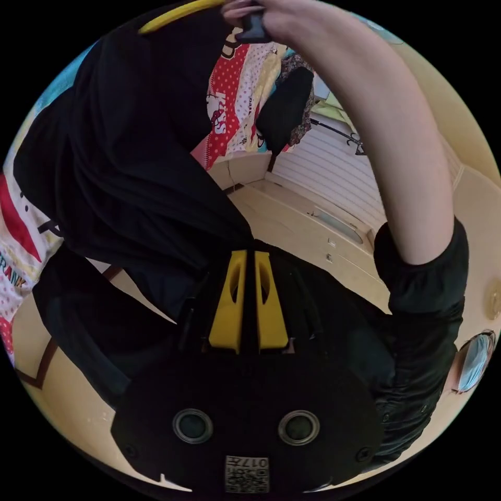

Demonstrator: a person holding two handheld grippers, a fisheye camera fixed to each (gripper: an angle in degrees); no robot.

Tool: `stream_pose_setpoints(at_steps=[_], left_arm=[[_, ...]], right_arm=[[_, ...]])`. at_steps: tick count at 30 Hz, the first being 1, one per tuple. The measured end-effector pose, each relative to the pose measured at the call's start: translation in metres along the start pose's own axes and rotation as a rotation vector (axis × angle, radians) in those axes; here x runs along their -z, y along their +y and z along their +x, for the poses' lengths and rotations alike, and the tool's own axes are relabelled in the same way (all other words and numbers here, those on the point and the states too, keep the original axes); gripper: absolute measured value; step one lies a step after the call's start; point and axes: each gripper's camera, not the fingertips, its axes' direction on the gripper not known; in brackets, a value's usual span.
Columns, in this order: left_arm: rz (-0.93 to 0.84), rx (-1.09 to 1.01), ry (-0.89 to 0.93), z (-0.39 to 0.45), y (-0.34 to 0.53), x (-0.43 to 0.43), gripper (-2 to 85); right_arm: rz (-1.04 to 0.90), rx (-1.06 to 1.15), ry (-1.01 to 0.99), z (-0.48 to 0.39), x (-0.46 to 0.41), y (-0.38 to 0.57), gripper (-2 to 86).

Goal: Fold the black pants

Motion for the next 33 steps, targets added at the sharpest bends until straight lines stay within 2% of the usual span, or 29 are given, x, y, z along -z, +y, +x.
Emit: stream_pose_setpoints(at_steps=[1, 3, 7, 9, 12, 14, 17, 19, 26, 30, 33], left_arm=[[0.013, 0.011, -0.004, -0.005, 0.0, 0.01, 3.6], [0.043, 0.032, -0.012, -0.014, 0.001, 0.029, 3.5], [0.101, 0.049, -0.014, -0.036, -0.001, 0.075, 2.6], [0.12, 0.052, -0.005, -0.045, -0.003, 0.095, 0.8], [0.183, -0.027, 0.13, -0.056, -0.009, 0.13, -0.6], [0.244, -0.027, 0.19, -0.067, -0.013, 0.153, -0.5], [0.304, -0.003, 0.171, -0.08, -0.025, 0.188, 0.4], [0.31, 0.021, 0.062, -0.084, -0.042, 0.209, 4.6], [0.272, 0.036, -0.282, -0.088, -0.117, 0.254, 8.8], [0.182, 0.094, -0.419, -0.119, -0.173, 0.273, 11.3], [0.203, 0.149, -0.476, -0.14, -0.201, 0.289, 13.3]], right_arm=[[-0.064, -0.008, 0.097, -0.005, -0.011, 0.002, 7.6], [-0.052, -0.014, 0.035, -0.004, -0.001, 0.017, 5.7], [0.128, 0.099, -0.227, 0.033, 0.043, 0.096, 4.3], [0.234, 0.074, -0.256, 0.073, 0.055, 0.149, 4.0], [0.362, -0.204, -0.361, 0.173, 0.049, 0.244, 4.0], [0.485, -0.424, -0.535, 0.24, 0.03, 0.324, 4.3], [0.694, -0.436, -0.819, 0.277, 0.016, 0.399, 6.4], [0.753, -0.429, -0.868, 0.278, 0.013, 0.424, 9.1], [0.746, -0.2, -0.714, 0.209, 0.04, 0.424, 14.5], [0.798, -0.196, -0.565, 0.19, 0.066, 0.42, 14.7], [0.809, -0.213, -0.432, 0.184, 0.083, 0.416, 15.8]])
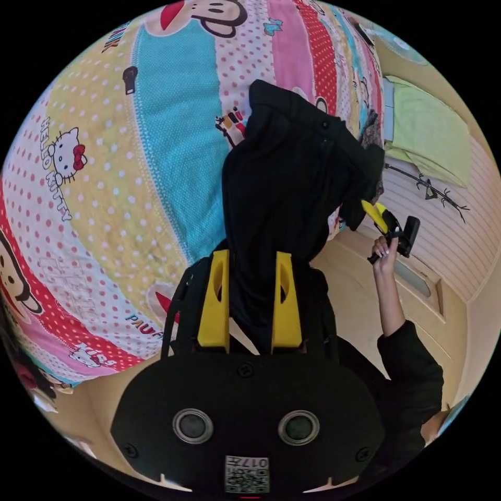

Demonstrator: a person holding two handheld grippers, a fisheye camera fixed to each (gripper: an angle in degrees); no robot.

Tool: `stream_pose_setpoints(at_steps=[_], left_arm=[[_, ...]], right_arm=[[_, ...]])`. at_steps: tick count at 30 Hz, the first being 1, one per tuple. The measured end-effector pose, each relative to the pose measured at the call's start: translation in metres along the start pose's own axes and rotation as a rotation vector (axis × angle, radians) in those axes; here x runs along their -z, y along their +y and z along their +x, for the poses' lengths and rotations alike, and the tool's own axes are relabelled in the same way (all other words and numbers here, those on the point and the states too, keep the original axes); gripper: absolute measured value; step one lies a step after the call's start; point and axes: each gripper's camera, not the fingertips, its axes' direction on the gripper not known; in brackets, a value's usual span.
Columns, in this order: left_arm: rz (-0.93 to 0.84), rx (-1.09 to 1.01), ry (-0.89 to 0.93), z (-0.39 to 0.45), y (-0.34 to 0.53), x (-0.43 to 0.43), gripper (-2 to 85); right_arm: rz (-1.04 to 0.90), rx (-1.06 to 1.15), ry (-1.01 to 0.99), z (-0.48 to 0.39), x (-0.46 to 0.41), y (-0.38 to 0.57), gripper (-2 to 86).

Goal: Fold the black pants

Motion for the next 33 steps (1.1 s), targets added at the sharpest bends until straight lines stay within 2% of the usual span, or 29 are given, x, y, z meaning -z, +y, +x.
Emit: stream_pose_setpoints(at_steps=[3, 7, 9, 11, 12, 13, 15, 17, 19, 20, 23, 26, 28, 31, 33], left_arm=[[0.077, 0.075, 0.005, -0.02, -0.024, 0.0, 14.0], [0.233, 0.192, 0.026, -0.039, -0.036, -0.008, 15.2], [0.252, 0.252, -0.014, -0.042, -0.037, -0.018, 13.7], [0.283, 0.258, -0.08, -0.035, -0.032, -0.02, 12.1], [0.261, 0.216, -0.112, -0.027, -0.029, -0.023, 7.5], [0.176, 0.145, -0.049, -0.021, -0.029, -0.033, 5.2], [0.104, 0.096, 0.075, -0.014, -0.02, -0.043, 4.9], [0.135, 0.072, 0.181, -0.009, 0.004, -0.037, 4.7], [0.261, 0.011, 0.385, -0.002, 0.053, -0.012, 4.3], [0.298, 0.004, 0.42, -0.001, 0.067, -0.002, 4.2], [0.508, 0.031, 0.24, 0.015, 0.156, 0.058, 3.9], [0.686, -0.075, 0.089, 0.049, 0.243, 0.123, 3.7], [0.874, -0.156, 0.022, 0.072, 0.298, 0.185, 3.7], [1.088, -0.237, -0.047, 0.087, 0.327, 0.273, 3.9], [1.194, -0.246, -0.111, 0.088, 0.327, 0.326, 4.5]], right_arm=[[-0.042, -0.005, 0.077, 0.005, -0.005, -0.01, 17.8], [-0.154, -0.033, 0.017, 0.026, -0.026, -0.013, 18.1], [-0.272, -0.075, 0.029, 0.037, -0.048, -0.007, 16.2], [-0.439, -0.167, 0.012, 0.054, -0.078, 0.012, 9.0], [-0.42, -0.182, -0.018, 0.055, -0.077, 0.017, 8.2], [-0.364, -0.227, -0.051, 0.059, -0.068, 0.029, 6.9], [-0.285, -0.251, -0.125, 0.06, -0.051, 0.048, 5.6], [-0.187, -0.173, -0.303, 0.049, -0.019, 0.075, 4.6], [-0.116, -0.115, -0.378, 0.032, 0.014, 0.096, 3.9], [-0.092, -0.056, -0.399, 0.015, 0.037, 0.108, 3.4], [-0.098, 0.131, -0.425, -0.037, 0.088, 0.131, 2.2], [-0.045, 0.27, -0.478, -0.094, 0.138, 0.13, 1.4], [0.023, 0.399, -0.481, -0.139, 0.165, 0.118, 1.3], [0.123, 0.574, -0.594, -0.215, 0.192, 0.074, 1.7], [0.165, 0.594, -0.632, -0.254, 0.202, 0.036, 2.5]])
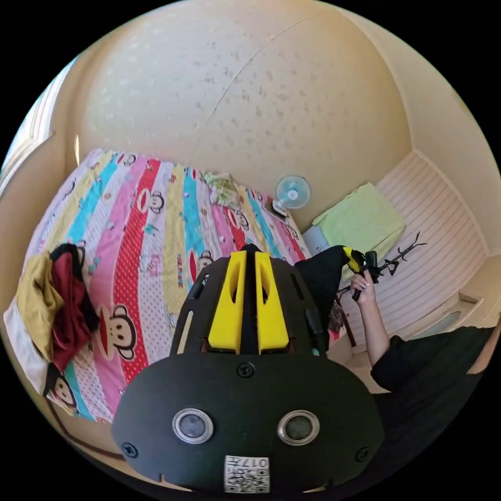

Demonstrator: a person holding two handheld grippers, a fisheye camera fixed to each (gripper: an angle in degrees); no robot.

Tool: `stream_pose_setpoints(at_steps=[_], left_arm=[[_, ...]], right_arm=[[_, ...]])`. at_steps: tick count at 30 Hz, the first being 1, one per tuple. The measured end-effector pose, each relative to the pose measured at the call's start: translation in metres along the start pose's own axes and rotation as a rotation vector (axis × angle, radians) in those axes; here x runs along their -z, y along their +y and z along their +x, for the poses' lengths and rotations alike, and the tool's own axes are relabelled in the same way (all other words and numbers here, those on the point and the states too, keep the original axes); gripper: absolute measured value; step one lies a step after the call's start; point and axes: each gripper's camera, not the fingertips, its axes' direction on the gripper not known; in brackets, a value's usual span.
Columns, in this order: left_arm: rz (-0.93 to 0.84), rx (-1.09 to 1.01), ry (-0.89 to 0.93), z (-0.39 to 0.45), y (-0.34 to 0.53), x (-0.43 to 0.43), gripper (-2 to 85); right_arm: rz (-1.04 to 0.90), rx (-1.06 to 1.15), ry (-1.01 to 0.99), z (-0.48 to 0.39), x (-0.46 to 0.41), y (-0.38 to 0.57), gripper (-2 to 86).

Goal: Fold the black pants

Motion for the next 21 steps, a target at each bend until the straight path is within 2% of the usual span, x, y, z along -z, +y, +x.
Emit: stream_pose_setpoints(at_steps=[3, 6, 8, 11, 12, 16, 18, 21], left_arm=[[0.144, 0.15, -0.159, -0.027, -0.051, 0.037, 8.4], [0.261, 0.184, -0.064, -0.042, -0.047, 0.071, 8.9], [0.211, 0.212, -0.022, -0.054, -0.024, 0.065, 8.6], [-0.021, 0.269, -0.035, -0.082, 0.043, 0.02, 8.7], [-0.153, 0.325, -0.038, -0.097, 0.079, -0.008, 9.0], [-0.61, 0.515, 0.119, -0.136, 0.209, -0.115, 10.3], [-0.753, 0.537, 0.16, -0.14, 0.252, -0.151, 11.2], [-0.859, 0.534, 0.053, -0.145, 0.298, -0.185, 12.5]], right_arm=[[0.045, -0.015, 0.133, -0.011, -0.021, -0.064, 6.0], [-0.043, -0.07, 0.314, -0.016, -0.042, -0.08, 12.0], [-0.109, -0.076, 0.37, -0.003, -0.058, -0.049, 12.6], [-0.248, -0.199, 0.368, 0.051, -0.076, 0.021, 11.5], [-0.269, -0.242, 0.358, 0.065, -0.079, 0.038, 11.4], [-0.369, -0.54, 0.158, 0.146, -0.085, 0.154, 9.9], [-0.379, -0.618, 0.124, 0.159, -0.082, 0.19, 9.8], [-0.427, -0.653, 0.135, 0.165, -0.076, 0.221, 10.4]])
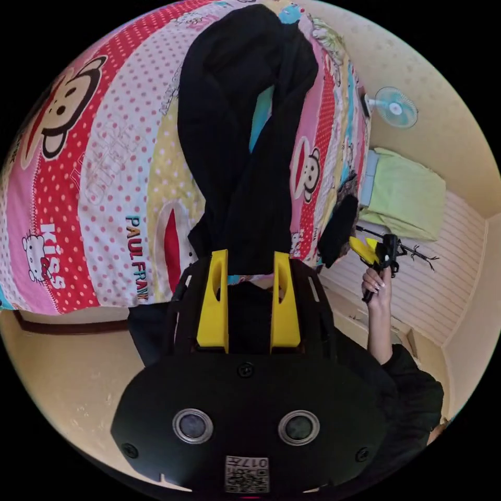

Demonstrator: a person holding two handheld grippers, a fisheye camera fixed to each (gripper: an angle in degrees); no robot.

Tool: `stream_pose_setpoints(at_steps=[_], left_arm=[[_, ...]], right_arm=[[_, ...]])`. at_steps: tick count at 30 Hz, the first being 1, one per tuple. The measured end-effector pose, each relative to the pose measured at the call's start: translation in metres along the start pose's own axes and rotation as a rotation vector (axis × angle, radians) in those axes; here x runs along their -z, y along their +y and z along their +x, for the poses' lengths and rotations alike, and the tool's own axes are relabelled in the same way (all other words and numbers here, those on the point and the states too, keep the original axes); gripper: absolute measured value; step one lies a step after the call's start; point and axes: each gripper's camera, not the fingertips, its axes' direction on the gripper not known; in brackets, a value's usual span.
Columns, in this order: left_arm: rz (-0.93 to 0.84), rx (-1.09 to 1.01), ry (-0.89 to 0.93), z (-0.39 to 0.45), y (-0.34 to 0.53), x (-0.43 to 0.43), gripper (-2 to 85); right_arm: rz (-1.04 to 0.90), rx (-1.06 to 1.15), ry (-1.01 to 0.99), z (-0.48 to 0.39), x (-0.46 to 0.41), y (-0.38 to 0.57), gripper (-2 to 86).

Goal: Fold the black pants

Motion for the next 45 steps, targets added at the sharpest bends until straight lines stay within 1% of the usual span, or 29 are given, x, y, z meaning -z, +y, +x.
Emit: stream_pose_setpoints(at_steps=[2, 3, 4, 6, 7, 8, 11, 14, 16, 18, 19, 23, 25, 26, 27, 28, 29, 30, 31, 32, 33, 35, 36, 37, 38, 40, 43, 44, 45], left_arm=[[0.022, 0.062, -0.026, -0.015, 0.0, -0.019, 12.5], [0.012, 0.081, 0.013, -0.024, -0.003, -0.034, 12.4], [-0.042, 0.097, 0.082, -0.034, -0.007, -0.054, 11.8], [-0.115, 0.158, 0.131, -0.045, -0.009, -0.078, 9.4], [-0.086, 0.172, 0.136, -0.041, -0.003, -0.077, 6.4], [-0.054, 0.16, 0.136, -0.035, 0.002, -0.073, 6.0], [0.004, 0.026, 0.121, 0.016, 0.026, -0.049, 4.8], [0.011, -0.144, -0.046, 0.08, 0.054, -0.028, 4.5], [-0.001, -0.236, -0.227, 0.119, 0.067, -0.029, 4.4], [-0.003, -0.268, -0.322, 0.137, 0.075, -0.036, 4.3], [-0.006, -0.292, -0.361, 0.145, 0.079, -0.042, 4.3], [-0.09, -0.307, -0.395, 0.147, 0.089, -0.057, 4.1], [-0.125, -0.301, -0.377, 0.135, 0.097, -0.06, 3.9], [-0.119, -0.307, -0.353, 0.131, 0.1, -0.058, 3.6], [-0.102, -0.322, -0.274, 0.123, 0.104, -0.051, 3.1], [-0.099, -0.334, -0.147, 0.113, 0.105, -0.044, 1.5], [-0.103, -0.337, -0.07, 0.109, 0.105, -0.042, 0.7], [-0.113, -0.318, 0.045, 0.097, 0.105, -0.038, 0.1], [-0.117, -0.263, 0.059, 0.084, 0.104, -0.035, -0.2], [-0.111, -0.242, 0.051, 0.077, 0.104, -0.033, -0.3], [-0.091, -0.206, 0.034, 0.064, 0.104, -0.028, -0.2], [-0.078, -0.144, 0.024, 0.043, 0.105, -0.021, 0.8], [-0.07, -0.114, 0.026, 0.03, 0.105, -0.017, 2.0], [-0.054, -0.106, 0.028, 0.02, 0.105, -0.012, 7.7], [-0.043, -0.114, 0.029, 0.017, 0.104, -0.01, 10.5], [-0.008, -0.143, -0.072, 0.011, 0.096, -0.001, 16.8], [-0.012, -0.207, -0.223, 0.008, 0.08, 0.0, 18.4], [-0.032, -0.21, -0.244, 0.006, 0.076, -0.002, 18.3], [-0.1, -0.204, -0.267, 0.001, 0.066, -0.012, 17.9]], right_arm=[[-0.058, -0.028, 0.079, 0.011, -0.006, 0.006, 11.6], [-0.071, -0.036, 0.097, 0.014, -0.007, 0.007, 11.9], [-0.091, -0.051, 0.123, 0.019, -0.009, 0.008, 12.3], [-0.096, -0.069, 0.125, 0.027, -0.01, 0.008, 12.4], [-0.09, -0.083, 0.097, 0.032, -0.008, 0.008, 12.2], [-0.083, -0.1, 0.055, 0.036, -0.006, 0.009, 11.5], [-0.053, -0.077, -0.061, 0.038, 0.006, 0.019, 10.6], [0.014, -0.083, -0.078, 0.036, 0.024, 0.024, 12.4], [0.031, -0.077, -0.078, 0.032, 0.029, 0.011, 14.4], [-0.018, -0.07, -0.052, 0.028, 0.022, -0.013, 16.3], [-0.077, -0.06, -0.015, 0.025, 0.01, -0.031, 16.1], [-0.322, -0.047, 0.068, 0.034, -0.047, -0.066, 7.1], [-0.347, -0.053, 0.033, 0.043, -0.046, -0.07, 4.8], [-0.322, -0.033, -0.007, 0.046, -0.035, -0.069, 4.2], [-0.307, -0.023, -0.02, 0.048, -0.026, -0.068, 3.9], [-0.273, -0.008, -0.035, 0.052, -0.006, -0.063, 3.5], [-0.224, 0.012, -0.044, 0.058, 0.02, -0.056, 3.1], [-0.195, 0.019, -0.051, 0.062, 0.035, -0.052, 3.0], [-0.114, 0.011, -0.046, 0.075, 0.07, -0.043, 2.6], [-0.032, -0.026, -0.027, 0.095, 0.105, -0.033, 2.3], [0.01, -0.053, -0.013, 0.107, 0.122, -0.028, 2.2], [0.175, -0.236, 0.049, 0.161, 0.186, -0.004, 1.3], [0.217, -0.273, 0.046, 0.171, 0.201, 0.004, 1.0], [0.302, -0.291, 0.011, 0.184, 0.226, 0.019, 0.8], [0.373, -0.273, -0.033, 0.19, 0.246, 0.033, 0.6], [0.42, -0.262, -0.06, 0.197, 0.262, 0.046, 0.5], [0.338, -0.285, -0.044, 0.208, 0.258, 0.049, 0.4], [0.299, -0.283, -0.042, 0.211, 0.252, 0.048, 0.4], [0.282, -0.284, -0.042, 0.213, 0.248, 0.048, 0.4]])
